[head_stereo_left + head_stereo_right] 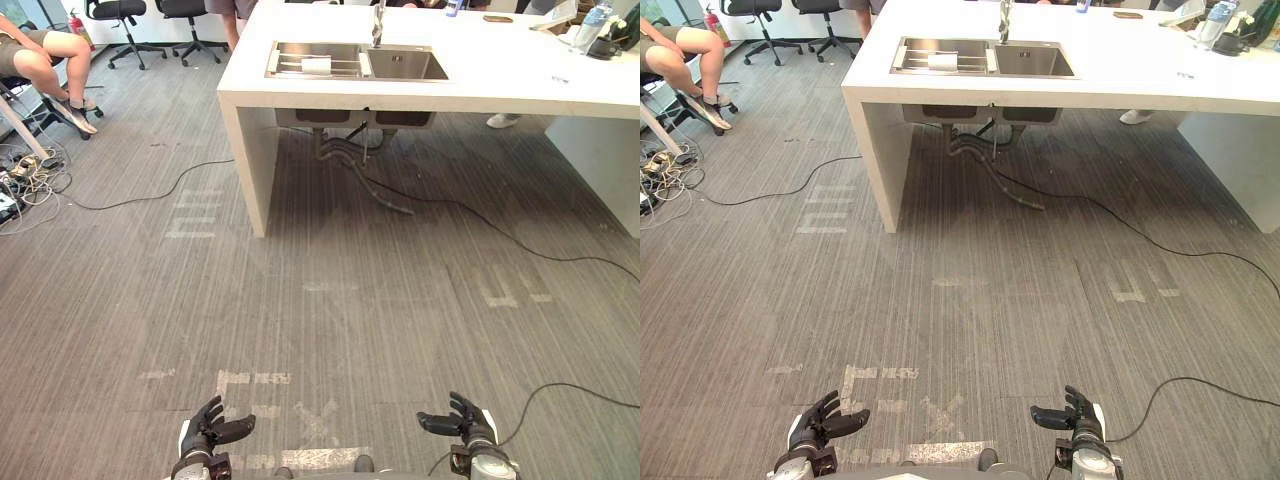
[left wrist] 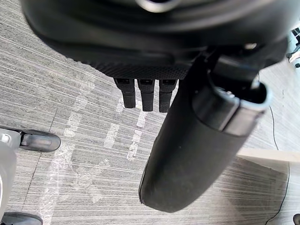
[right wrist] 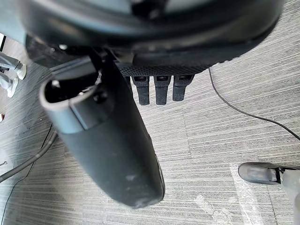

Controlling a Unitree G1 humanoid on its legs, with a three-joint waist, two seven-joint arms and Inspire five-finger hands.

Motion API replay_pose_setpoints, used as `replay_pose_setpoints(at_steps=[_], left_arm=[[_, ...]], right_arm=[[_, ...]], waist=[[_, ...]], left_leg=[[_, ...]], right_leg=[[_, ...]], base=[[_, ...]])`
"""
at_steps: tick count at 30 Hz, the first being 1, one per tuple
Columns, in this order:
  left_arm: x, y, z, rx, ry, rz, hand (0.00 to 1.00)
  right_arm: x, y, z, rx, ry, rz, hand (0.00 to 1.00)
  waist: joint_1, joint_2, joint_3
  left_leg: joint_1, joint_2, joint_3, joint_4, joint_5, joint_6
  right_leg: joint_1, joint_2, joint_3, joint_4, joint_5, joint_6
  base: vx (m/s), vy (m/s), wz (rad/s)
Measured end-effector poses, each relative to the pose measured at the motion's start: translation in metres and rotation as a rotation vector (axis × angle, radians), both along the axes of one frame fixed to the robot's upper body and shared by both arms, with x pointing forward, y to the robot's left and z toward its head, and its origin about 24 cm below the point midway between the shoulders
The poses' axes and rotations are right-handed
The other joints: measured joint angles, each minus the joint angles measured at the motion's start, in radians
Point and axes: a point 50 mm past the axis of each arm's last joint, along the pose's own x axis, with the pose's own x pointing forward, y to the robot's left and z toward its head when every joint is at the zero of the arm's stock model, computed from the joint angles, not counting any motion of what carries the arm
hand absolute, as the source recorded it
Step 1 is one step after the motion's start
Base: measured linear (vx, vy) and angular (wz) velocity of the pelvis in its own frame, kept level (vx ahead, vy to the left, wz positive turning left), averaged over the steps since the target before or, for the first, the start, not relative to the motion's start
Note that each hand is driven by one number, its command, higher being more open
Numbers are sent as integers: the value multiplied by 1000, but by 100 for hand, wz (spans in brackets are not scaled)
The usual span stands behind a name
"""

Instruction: Walk over to the sink, pick up the cup, carry it to the dishwasher, place the cup inside the dishwasher, then close the dishwasher door

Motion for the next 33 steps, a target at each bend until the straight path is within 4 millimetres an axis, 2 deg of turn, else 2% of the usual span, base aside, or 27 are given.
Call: replay_pose_setpoints(at_steps=[23,27,33], left_arm=[[0,1,3,-6,-21,12,90],[1,1,3,-5,-26,11,90],[10,0,9,0,-71,3,90]], right_arm=[[8,-1,5,-5,-37,2,90],[8,-1,5,-5,-37,2,90],[10,-1,6,-7,-48,4,90]], waist=[[2,-6,-10],[3,-6,-15],[7,-6,-15]], left_leg=[[-3,4,10,-4,-4,-2],[-5,12,24,9,-22,-3],[-27,21,46,74,-88,-2]], right_leg=[[-7,5,7,0,-10,-12],[-20,11,20,27,-35,-17],[-69,12,44,116,-104,-9]], base=[[-26,-2,-1],[23,-2,-11],[99,17,-12]])
